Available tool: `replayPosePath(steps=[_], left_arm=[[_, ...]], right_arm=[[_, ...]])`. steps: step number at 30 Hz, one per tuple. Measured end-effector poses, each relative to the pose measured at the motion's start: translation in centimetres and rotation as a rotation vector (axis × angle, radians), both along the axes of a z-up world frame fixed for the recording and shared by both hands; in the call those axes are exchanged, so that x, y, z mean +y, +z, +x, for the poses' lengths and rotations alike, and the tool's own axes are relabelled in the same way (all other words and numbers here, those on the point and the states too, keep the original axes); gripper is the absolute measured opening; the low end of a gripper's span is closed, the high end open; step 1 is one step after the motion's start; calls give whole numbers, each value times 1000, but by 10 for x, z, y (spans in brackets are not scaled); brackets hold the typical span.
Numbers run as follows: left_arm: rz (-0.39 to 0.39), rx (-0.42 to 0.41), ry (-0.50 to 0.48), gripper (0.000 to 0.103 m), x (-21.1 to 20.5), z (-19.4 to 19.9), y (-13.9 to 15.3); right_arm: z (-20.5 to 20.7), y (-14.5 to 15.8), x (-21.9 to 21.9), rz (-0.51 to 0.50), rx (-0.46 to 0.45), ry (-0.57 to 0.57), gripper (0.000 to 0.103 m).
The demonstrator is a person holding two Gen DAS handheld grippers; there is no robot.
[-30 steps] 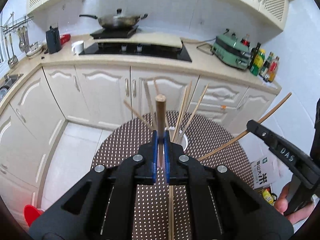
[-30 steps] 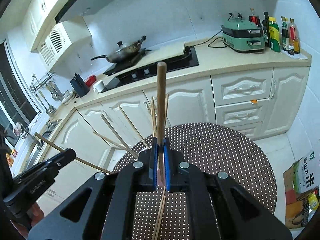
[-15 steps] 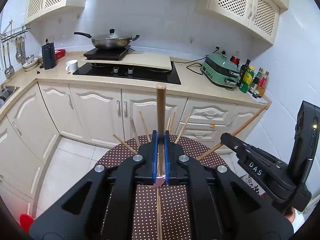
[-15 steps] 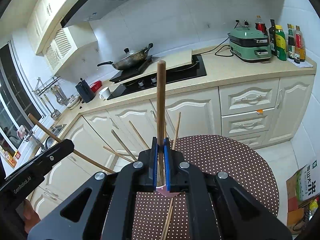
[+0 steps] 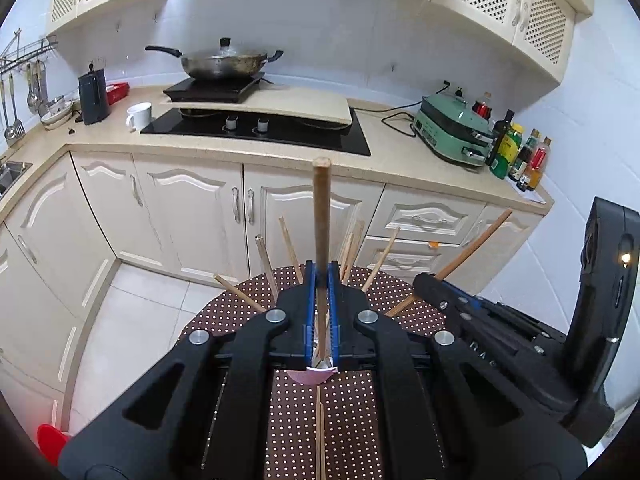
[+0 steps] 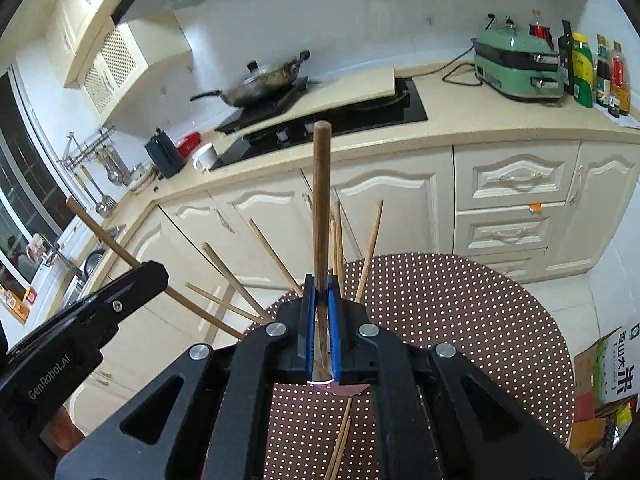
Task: Organize utensils
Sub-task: 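Lower both held chopsticks down into the pink cup, then open both grippers to release the chopsticks into the cup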
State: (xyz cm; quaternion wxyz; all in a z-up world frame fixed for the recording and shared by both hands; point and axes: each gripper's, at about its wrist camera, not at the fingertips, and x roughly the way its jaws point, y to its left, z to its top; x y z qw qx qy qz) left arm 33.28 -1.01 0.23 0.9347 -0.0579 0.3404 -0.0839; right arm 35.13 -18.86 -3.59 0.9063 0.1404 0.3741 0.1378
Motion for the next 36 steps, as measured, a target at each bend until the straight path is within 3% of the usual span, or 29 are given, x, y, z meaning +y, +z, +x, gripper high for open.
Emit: replayPosePath(steps=[9,17,20,22,23,34,35,36], left_arm=[[-5,68,31,6,6,38,-39],[-21,124,-5,6,2,54,-71],[1,153,-21,7,-1,57,-79],[13,176,-17,7,-1,58,-85],[13,182,-15,7,0,59,-86],[61,208,-2,7,1,47,-87],[60,215,-2,8,2,46,-87],[60,221,0,16,2,46,-88]], right_arm=[[25,-36,3,-11,98,2,5],[36,-55,-1,-13,168,-4,10],[39,-59,-1,-12,197,-3,22],[38,-60,-1,-23,201,-11,38],[38,-60,-1,-26,200,-12,41],[28,-53,-11,-29,203,-38,58],[27,-53,-11,-29,203,-41,59],[24,-51,-12,-28,201,-42,59]])
